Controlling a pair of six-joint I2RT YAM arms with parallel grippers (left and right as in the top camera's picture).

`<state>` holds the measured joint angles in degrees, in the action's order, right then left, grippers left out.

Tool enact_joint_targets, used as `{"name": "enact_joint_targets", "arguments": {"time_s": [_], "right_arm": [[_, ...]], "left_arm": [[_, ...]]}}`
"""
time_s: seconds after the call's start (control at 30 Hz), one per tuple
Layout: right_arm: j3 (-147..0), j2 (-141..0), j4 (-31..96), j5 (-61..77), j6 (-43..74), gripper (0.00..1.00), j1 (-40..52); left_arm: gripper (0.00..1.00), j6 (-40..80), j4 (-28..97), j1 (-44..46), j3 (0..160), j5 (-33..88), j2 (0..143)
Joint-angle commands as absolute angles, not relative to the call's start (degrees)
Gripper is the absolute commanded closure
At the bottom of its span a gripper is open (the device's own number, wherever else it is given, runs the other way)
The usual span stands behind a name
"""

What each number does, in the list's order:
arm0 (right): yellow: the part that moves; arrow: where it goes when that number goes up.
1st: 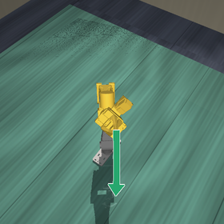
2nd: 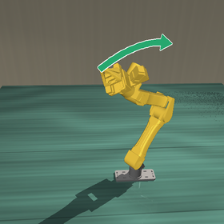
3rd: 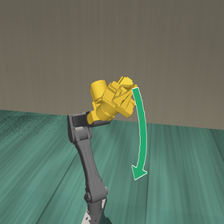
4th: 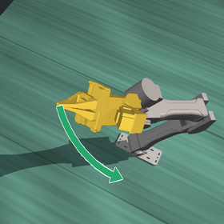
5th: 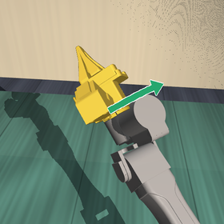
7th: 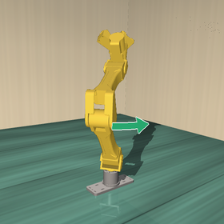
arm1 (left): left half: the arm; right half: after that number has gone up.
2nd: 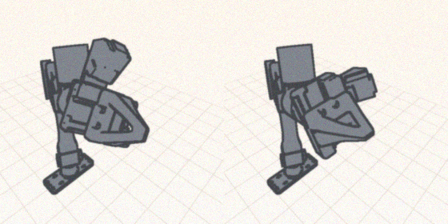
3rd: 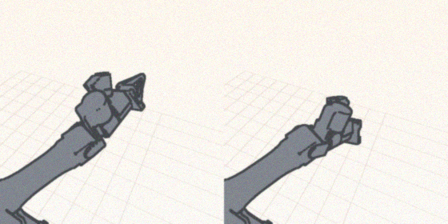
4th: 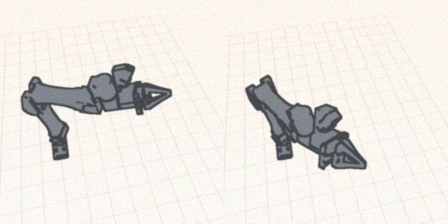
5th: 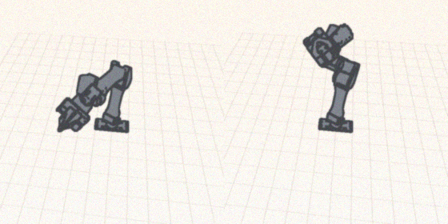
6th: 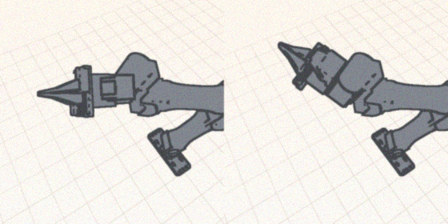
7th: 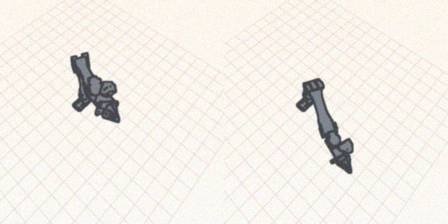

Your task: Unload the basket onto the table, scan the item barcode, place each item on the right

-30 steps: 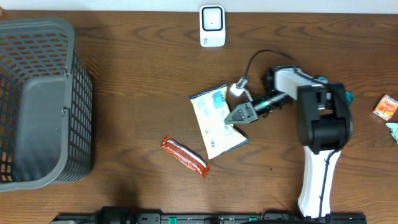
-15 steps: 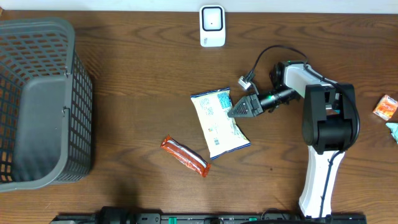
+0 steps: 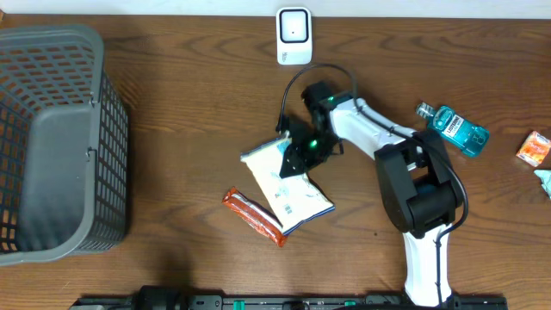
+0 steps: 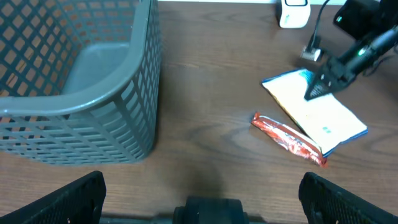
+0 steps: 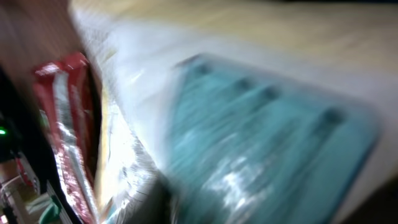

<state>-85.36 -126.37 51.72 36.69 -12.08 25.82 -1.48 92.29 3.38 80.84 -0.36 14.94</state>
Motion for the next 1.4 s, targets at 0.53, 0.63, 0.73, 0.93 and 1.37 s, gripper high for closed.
{"name": "enact_joint_targets", "arguments": {"time_s": [0.53,0.63,0.73,0.93,1.37], "right_arm": [[-95.7,-118.1,65.9,55.3,-25.1,0.99,14.3],[-95.7,-113.2,65.3,48.8,-22.1,0.99,14.3],[-95.7,-108.7,63.5,41.2,-18.0,0.99,15.0],[-95.7,-102.8,57.7,18.4,-6.2,0.99,18.0],[-95.6,-102.4,29.5,-7.3,-6.1,0.99,29.1]], "left_arm": [[0.01,-1.4,96.7,3.1,80.8,-0.7,15.2],[0.01,-1.4,96.7,3.1,80.8,-0.7,15.2],[0.01,-1.4,96.7,3.1,80.8,-0.7,15.2],[0.01,-1.5,96.7,3.1,80.8,-0.7,15.2],[0.01,-1.4,96.7,3.1,80.8,-0.7,15.2]]}}
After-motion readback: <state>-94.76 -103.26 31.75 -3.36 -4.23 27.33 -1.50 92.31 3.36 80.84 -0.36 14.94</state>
